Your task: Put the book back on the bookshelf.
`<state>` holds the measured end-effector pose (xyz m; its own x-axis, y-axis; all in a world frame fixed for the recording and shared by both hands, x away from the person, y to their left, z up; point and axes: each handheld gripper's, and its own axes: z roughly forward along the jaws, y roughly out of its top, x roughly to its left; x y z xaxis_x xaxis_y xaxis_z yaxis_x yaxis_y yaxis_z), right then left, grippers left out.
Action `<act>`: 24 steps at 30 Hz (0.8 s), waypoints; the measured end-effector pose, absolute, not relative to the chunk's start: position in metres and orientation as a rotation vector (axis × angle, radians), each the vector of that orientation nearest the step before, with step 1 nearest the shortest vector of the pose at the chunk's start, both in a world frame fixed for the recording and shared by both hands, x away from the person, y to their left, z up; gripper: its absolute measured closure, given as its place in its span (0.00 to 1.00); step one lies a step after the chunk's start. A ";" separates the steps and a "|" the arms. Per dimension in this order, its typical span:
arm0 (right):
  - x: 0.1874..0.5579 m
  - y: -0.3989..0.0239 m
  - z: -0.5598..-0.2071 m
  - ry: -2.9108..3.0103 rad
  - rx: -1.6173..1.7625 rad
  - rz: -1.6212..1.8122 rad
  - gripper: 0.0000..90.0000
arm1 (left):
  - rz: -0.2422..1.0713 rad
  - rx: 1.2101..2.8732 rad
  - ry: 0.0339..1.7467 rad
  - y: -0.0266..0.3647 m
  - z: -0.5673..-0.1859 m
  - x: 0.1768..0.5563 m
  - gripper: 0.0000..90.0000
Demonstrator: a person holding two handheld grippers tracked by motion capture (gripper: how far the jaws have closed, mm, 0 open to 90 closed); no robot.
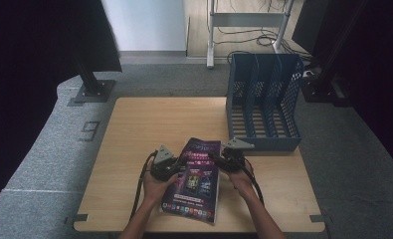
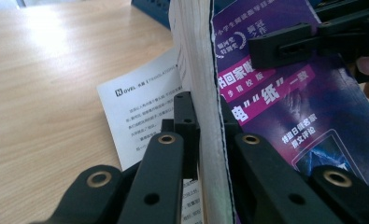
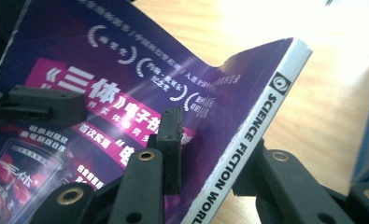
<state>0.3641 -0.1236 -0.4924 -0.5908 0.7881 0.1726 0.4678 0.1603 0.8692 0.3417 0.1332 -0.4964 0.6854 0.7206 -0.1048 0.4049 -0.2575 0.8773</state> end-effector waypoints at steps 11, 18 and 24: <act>0.347 -0.131 -0.468 2.051 1.087 1.497 0.79 | 0.446 1.804 0.802 0.137 -0.475 0.328 0.95; 0.340 -0.132 -0.459 2.026 1.040 1.538 0.80 | 0.459 1.788 0.780 0.140 -0.469 0.325 0.95; 0.337 -0.133 -0.454 2.010 1.006 1.556 0.81 | 0.475 1.772 0.764 0.140 -0.464 0.322 0.95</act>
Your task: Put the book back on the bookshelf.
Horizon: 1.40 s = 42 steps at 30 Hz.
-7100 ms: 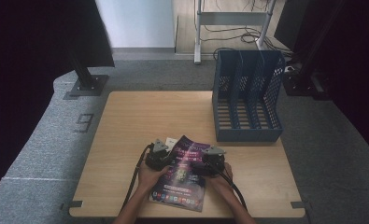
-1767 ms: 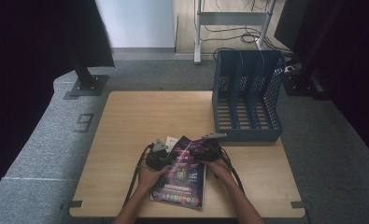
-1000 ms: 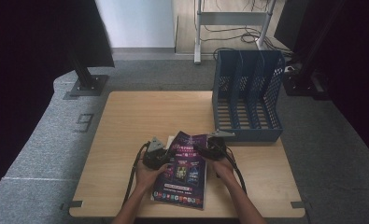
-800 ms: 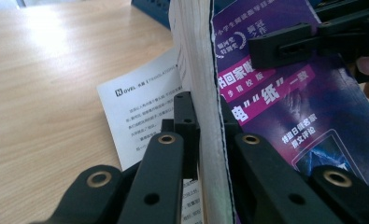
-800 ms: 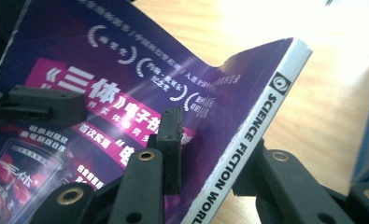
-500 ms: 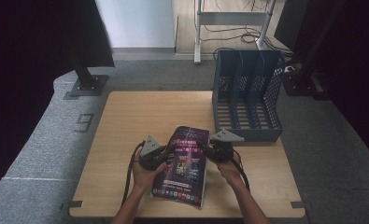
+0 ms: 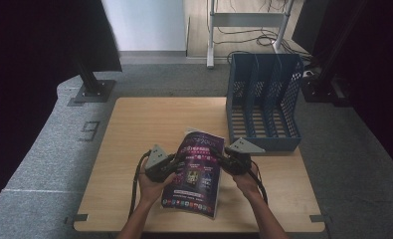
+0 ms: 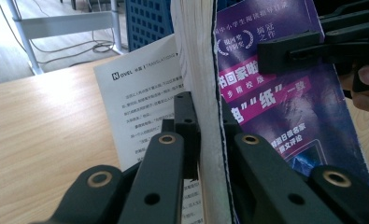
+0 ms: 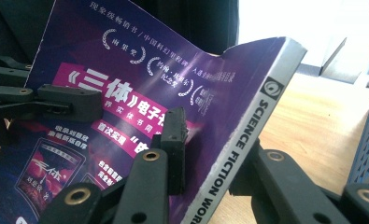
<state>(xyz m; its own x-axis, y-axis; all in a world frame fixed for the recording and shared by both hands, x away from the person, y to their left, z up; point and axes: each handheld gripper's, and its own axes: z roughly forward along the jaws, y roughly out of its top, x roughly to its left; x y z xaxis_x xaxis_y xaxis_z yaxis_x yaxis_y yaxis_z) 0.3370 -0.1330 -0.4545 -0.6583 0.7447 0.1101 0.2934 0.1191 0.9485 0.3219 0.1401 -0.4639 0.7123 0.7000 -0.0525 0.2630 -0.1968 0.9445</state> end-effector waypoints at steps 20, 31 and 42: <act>0.328 -0.131 -0.415 1.937 0.847 1.574 0.86 | 0.526 1.696 0.727 0.141 -0.436 0.327 0.95; 0.308 -0.137 -0.414 1.917 0.755 1.640 0.90 | 0.501 1.686 0.704 0.150 -0.441 0.318 0.88; 0.308 -0.131 -0.422 2.030 0.745 1.587 0.85 | 0.444 1.685 0.680 0.150 -0.441 0.318 0.95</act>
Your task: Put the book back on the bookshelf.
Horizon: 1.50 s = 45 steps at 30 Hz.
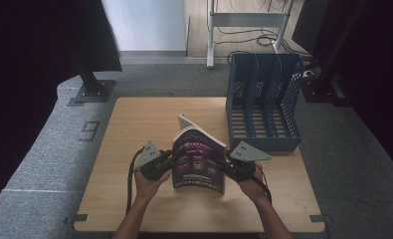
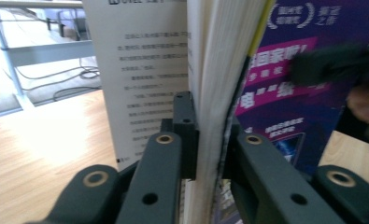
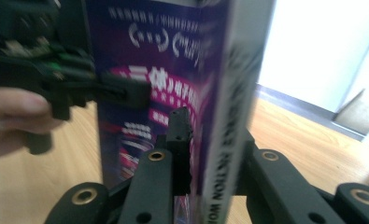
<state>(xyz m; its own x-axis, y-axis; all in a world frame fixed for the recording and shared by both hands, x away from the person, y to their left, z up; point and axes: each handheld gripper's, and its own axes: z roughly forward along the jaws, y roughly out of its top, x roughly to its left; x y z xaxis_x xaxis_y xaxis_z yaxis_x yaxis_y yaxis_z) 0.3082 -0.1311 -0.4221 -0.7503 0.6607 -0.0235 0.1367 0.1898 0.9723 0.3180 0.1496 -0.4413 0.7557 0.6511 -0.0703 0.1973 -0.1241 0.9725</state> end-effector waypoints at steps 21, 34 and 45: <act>0.304 -0.136 -0.431 2.008 0.715 1.651 0.89 | 0.437 1.742 0.776 0.148 -0.451 0.331 0.43; 0.315 -0.121 -0.430 2.046 0.635 1.628 0.77 | 0.411 1.751 0.773 0.149 -0.451 0.333 0.43; 0.322 -0.122 -0.430 2.031 0.716 1.653 0.90 | 0.413 1.745 0.769 0.150 -0.451 0.331 0.44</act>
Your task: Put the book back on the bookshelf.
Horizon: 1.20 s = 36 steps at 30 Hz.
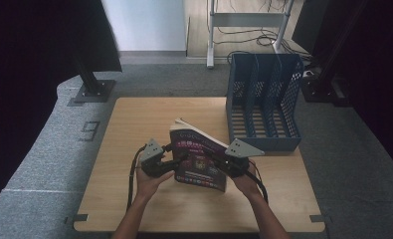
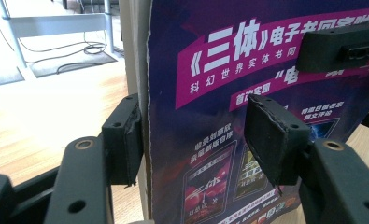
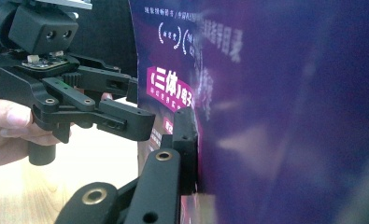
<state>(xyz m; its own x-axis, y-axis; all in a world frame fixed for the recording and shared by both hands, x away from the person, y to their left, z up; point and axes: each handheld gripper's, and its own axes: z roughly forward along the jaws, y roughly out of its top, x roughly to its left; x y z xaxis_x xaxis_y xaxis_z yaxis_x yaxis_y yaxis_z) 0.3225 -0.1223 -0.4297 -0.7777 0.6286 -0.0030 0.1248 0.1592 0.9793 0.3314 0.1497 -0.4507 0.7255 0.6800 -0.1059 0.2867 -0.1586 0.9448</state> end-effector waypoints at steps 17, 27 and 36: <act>0.316 -0.123 -0.428 1.994 0.742 1.675 0.91 | 0.424 1.739 0.799 0.154 -0.451 0.330 0.43; 0.310 -0.139 -0.425 1.900 0.786 1.692 0.91 | 0.448 1.778 0.814 0.153 -0.457 0.324 0.43; 0.307 -0.145 -0.423 1.869 0.814 1.696 0.91 | 0.465 1.809 0.823 0.154 -0.461 0.320 0.43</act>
